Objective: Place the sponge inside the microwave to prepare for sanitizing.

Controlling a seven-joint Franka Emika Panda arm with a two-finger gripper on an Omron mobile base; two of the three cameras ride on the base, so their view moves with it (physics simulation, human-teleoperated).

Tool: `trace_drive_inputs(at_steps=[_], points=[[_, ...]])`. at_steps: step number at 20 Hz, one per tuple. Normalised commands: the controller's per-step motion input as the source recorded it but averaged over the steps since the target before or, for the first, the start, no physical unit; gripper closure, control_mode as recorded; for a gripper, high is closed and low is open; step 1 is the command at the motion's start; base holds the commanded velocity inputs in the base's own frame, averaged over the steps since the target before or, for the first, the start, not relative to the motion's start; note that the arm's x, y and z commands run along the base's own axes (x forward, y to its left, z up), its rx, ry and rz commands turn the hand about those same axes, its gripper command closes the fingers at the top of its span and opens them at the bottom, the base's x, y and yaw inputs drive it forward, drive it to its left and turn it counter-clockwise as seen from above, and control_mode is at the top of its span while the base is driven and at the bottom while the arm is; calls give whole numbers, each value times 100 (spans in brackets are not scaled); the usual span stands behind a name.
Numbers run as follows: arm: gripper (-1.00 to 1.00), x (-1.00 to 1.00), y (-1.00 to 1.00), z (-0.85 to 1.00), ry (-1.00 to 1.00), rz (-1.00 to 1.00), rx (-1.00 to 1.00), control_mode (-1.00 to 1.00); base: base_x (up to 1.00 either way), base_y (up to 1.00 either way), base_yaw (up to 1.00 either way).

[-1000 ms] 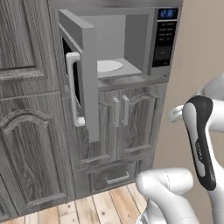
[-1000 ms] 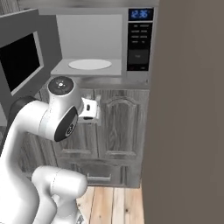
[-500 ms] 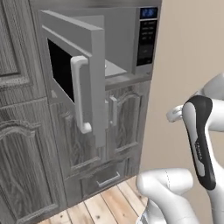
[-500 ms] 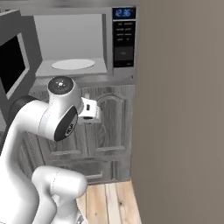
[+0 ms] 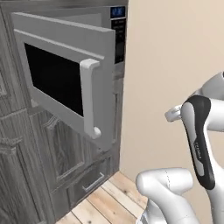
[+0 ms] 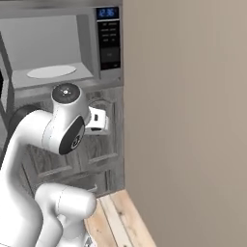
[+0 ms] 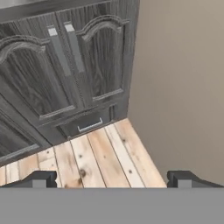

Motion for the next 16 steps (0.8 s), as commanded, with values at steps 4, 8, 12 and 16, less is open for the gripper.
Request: trace_drive_inputs(at_steps=[4,8,12,16], points=[[-100,0,0,0,0,0,0,100,0,46,-55],[-100,0,0,0,0,0,0,100,-21,46,-52],[-100,0,0,0,0,0,0,100,-39,46,-47],[-100,0,0,0,0,0,0,100,-28,54,-41]])
